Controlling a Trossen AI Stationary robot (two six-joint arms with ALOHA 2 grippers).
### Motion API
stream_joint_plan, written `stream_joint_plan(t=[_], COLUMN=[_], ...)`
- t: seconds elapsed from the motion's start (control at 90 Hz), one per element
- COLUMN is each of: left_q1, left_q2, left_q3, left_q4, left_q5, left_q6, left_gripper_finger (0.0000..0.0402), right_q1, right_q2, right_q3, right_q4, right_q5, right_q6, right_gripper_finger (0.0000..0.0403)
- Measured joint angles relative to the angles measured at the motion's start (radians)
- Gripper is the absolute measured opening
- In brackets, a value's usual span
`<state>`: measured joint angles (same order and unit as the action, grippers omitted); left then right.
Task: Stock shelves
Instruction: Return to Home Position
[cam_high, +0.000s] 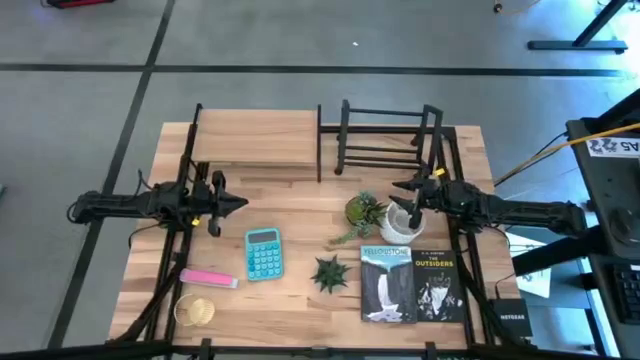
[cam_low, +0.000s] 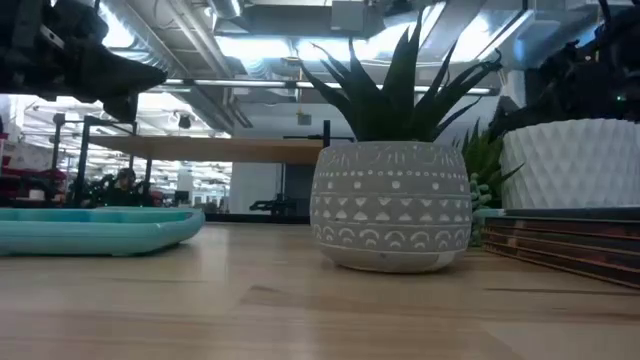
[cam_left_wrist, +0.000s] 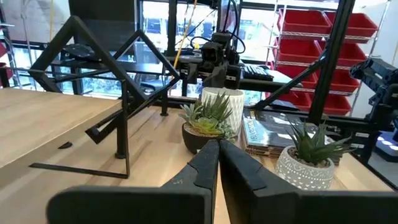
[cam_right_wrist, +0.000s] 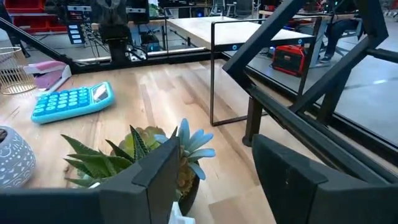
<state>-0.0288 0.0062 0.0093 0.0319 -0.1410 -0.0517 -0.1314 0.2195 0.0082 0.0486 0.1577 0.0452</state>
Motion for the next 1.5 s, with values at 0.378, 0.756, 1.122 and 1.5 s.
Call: stream_joint_plan(t=[0.378, 0.756, 1.122, 1.5], left_q1=[0.000, 0.000, 0.000, 0.000], left_q2=[0.000, 0.003, 0.004, 0.004], left_q3=[0.000, 0.000, 0.000, 0.000], left_q4=[0.000, 0.001, 0.001, 0.001], left_q5=[0.000, -0.001, -0.001, -0.001], left_q6=[0.000, 0.000, 0.000, 0.000], left_gripper_finger=[0.0000, 0.0000, 0.0000, 0.0000], right_q1=[0.056, 0.138, 0.208, 0.210], right_q2=[-0.097, -0.219, -0.218, -0.209], right_q3=[0.000, 0.000, 0.000, 0.000], right_q4=[-0.011, 0.006, -0.018, -0.019], right_q5=[-0.004, -0.009, -0.045, -0.045], right_q6=[0.002, 0.002, 0.002, 0.001], right_gripper_finger=[0.0186, 0.0186, 0.0186, 0.0186])
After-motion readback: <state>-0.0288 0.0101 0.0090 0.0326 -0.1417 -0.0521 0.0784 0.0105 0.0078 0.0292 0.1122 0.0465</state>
